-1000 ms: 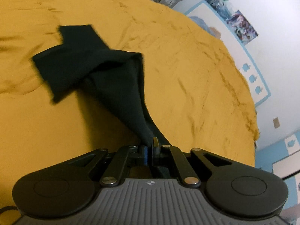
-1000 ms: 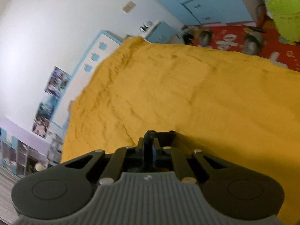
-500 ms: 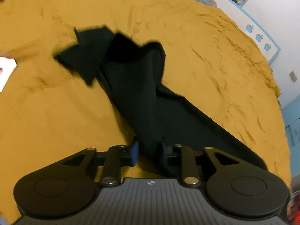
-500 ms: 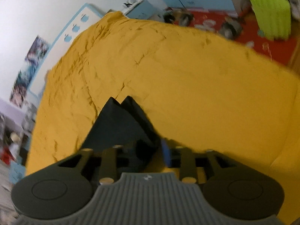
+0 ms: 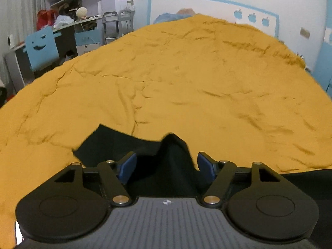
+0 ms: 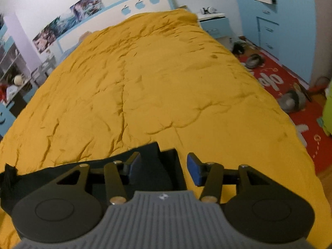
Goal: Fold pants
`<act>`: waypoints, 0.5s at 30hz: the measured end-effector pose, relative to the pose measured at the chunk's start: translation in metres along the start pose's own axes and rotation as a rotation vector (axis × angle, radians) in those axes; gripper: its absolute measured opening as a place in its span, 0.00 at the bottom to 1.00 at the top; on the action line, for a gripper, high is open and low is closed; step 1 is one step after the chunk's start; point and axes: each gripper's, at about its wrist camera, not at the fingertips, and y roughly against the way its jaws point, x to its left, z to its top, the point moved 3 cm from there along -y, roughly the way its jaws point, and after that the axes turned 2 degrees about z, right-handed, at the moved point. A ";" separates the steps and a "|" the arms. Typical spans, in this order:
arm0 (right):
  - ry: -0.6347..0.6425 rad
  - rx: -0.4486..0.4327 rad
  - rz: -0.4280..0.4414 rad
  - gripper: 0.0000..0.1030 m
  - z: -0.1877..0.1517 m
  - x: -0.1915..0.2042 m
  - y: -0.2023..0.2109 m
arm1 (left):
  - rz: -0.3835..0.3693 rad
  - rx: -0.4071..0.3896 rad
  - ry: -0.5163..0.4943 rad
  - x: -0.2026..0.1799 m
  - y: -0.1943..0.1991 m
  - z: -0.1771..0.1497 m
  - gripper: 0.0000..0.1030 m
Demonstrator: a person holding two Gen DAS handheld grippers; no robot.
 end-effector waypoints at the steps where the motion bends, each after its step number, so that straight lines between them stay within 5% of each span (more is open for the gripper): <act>1: 0.019 0.008 -0.001 0.46 0.003 0.002 -0.010 | 0.007 0.006 0.000 -0.001 -0.011 0.002 0.77; 6: 0.061 0.059 -0.011 0.46 0.021 -0.001 -0.057 | 0.025 0.081 0.017 -0.009 -0.057 -0.002 0.72; 8: 0.051 0.074 0.006 0.46 0.025 -0.006 -0.072 | 0.030 0.103 0.034 -0.014 -0.068 -0.008 0.55; 10: 0.011 0.088 0.054 0.46 0.027 -0.009 -0.084 | 0.039 0.110 0.047 -0.018 -0.075 -0.012 0.24; 12: -0.025 0.095 0.106 0.46 0.027 -0.010 -0.093 | 0.066 0.098 0.058 -0.017 -0.077 -0.016 0.08; 14: -0.046 0.110 0.133 0.46 0.024 -0.010 -0.101 | 0.060 0.083 0.087 -0.014 -0.075 -0.019 0.06; 15: -0.055 0.121 0.143 0.37 0.021 -0.010 -0.106 | 0.061 0.078 0.100 -0.012 -0.074 -0.019 0.06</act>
